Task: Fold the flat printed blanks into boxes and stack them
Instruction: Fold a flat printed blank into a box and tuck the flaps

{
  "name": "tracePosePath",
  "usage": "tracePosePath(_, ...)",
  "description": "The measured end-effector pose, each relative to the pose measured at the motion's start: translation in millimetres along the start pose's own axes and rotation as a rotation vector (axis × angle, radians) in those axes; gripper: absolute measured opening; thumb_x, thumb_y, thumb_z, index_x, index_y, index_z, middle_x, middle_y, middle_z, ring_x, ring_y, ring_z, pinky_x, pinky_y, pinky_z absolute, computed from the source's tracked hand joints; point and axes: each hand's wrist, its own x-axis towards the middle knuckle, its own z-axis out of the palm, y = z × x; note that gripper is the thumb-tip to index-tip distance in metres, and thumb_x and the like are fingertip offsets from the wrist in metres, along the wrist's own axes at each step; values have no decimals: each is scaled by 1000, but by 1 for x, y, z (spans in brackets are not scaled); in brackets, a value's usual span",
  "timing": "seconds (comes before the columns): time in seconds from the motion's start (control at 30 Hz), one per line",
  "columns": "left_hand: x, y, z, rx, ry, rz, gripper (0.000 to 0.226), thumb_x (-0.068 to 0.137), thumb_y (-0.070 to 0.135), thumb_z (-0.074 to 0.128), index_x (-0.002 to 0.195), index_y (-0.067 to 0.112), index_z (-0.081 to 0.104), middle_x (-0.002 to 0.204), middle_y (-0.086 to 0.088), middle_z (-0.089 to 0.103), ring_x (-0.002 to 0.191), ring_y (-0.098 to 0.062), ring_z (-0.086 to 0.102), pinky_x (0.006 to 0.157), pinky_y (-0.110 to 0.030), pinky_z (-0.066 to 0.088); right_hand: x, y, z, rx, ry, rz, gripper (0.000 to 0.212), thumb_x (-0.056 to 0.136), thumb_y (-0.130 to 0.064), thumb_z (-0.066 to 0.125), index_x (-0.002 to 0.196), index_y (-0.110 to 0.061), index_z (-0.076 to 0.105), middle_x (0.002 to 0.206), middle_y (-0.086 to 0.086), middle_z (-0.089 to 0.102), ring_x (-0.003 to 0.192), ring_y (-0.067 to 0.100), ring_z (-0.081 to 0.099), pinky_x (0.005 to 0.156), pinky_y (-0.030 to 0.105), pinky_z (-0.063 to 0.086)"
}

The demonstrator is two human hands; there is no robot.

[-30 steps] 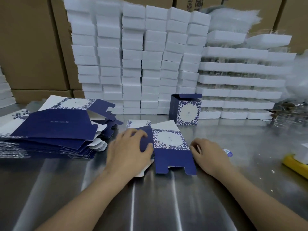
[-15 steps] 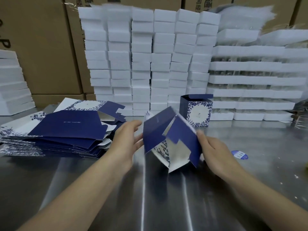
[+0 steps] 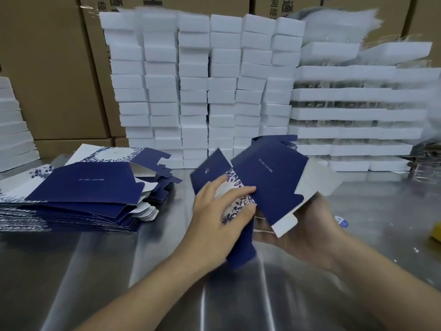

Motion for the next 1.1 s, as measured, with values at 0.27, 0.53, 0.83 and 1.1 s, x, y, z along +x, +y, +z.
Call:
tracePosePath(0.27, 4, 2, -10, -77, 10, -105, 30, 97, 44, 71, 111, 70, 66, 156, 25, 29, 151, 1, 22, 118, -23, 18, -6, -7, -9, 225, -328, 180, 106, 88, -92, 42, 159, -13, 43, 165, 21, 37, 154, 47, 27, 124, 75, 3)
tracePosePath(0.53, 6, -7, -9, -108, -10, -196, 22, 97, 42, 72, 111, 60, 75, 156, 19, 33, 152, -4, 26, 126, -31, 22, -4, -17, -17, 27, 86, 87, 60, 89, -61, 62, 125, -16, 77, 133, 14, 67, 100, 38, 68, 76, 50, 60)
tracePosePath(0.83, 13, -18, -17, -497, 261, -322, 99, 67, 26, 101, 139, 57, 41, 142, 27, 55, 126, 7, 56, 108, -30, 48, -4, -22, -17, -213, 284, 21, 37, 58, -23, 68, 92, -19, 82, 105, 7, 80, 82, 32, 75, 74, 40, 58)
tracePosePath(1.1, 11, -13, -19, -40, 429, -78, 107, 76, 30, 91, 149, 67, 21, 127, 62, 38, 108, 21, 51, 83, -15, 39, -9, -1, 8, -853, 217, -327, 19, 83, -28, 61, 91, -12, 66, 97, 13, 75, 82, 11, 71, 76, 26, 53)
